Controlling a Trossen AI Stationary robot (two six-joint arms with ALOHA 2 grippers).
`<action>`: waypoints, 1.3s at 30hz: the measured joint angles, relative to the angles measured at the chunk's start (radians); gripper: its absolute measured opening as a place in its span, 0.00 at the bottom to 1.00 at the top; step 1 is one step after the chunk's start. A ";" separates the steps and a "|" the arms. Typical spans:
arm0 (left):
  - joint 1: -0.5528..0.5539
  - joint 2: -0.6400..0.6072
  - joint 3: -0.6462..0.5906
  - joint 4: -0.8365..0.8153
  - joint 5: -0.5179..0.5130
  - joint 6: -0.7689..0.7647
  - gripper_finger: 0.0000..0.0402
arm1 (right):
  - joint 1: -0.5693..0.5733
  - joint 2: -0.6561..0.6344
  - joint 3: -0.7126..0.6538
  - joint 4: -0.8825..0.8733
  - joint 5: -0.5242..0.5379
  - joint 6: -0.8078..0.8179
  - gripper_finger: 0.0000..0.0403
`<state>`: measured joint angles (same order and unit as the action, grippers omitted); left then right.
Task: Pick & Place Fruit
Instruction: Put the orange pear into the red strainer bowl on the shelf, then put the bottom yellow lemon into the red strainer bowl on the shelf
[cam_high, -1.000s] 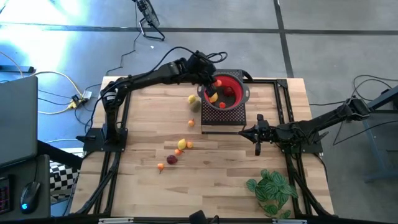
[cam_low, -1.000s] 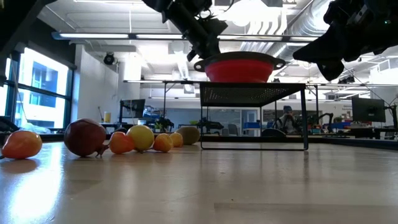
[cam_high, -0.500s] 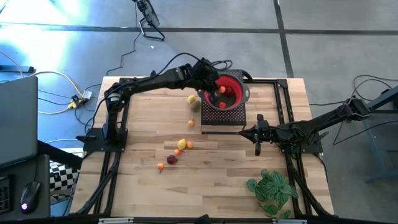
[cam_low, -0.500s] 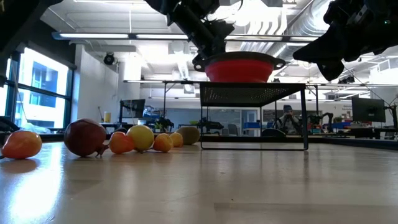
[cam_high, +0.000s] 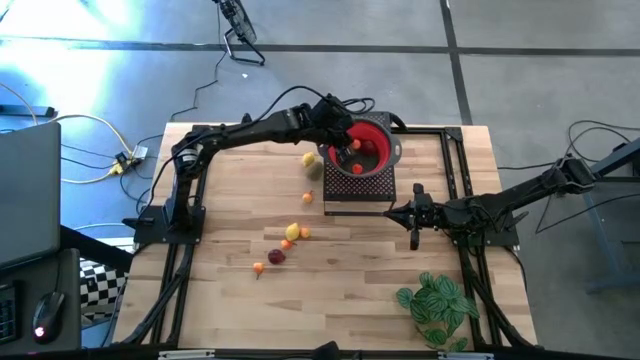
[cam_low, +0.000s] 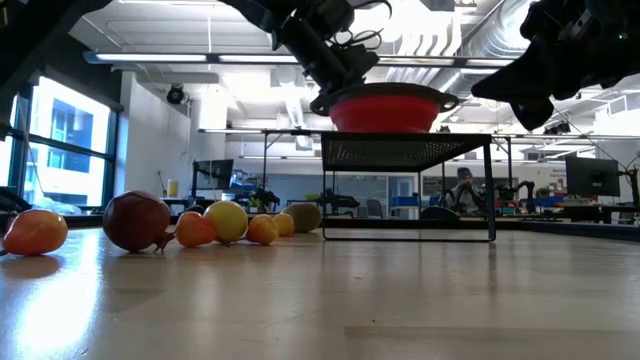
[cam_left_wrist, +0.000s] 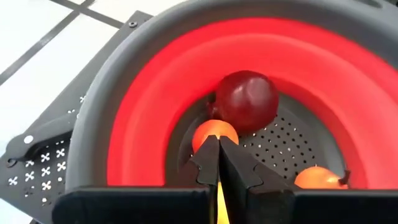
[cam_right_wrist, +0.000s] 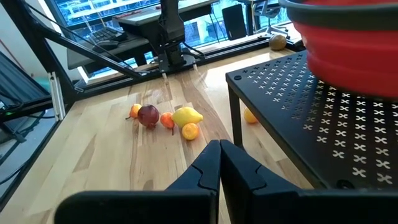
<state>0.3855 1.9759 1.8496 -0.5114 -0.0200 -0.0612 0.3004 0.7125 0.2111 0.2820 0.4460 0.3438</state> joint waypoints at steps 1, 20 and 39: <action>0.000 0.000 0.000 0.005 0.000 0.000 0.00 | 0.000 0.000 0.000 -0.003 0.000 0.000 0.00; 0.000 -0.011 0.000 0.037 0.002 0.030 0.24 | 0.000 0.000 0.000 -0.010 0.000 0.000 0.00; -0.055 -0.213 0.069 -0.371 0.008 0.171 0.24 | 0.000 0.000 0.000 -0.017 -0.004 0.003 0.00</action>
<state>0.3304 1.7625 1.9182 -0.8822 -0.0124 0.1093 0.3008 0.7128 0.2111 0.2653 0.4419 0.3470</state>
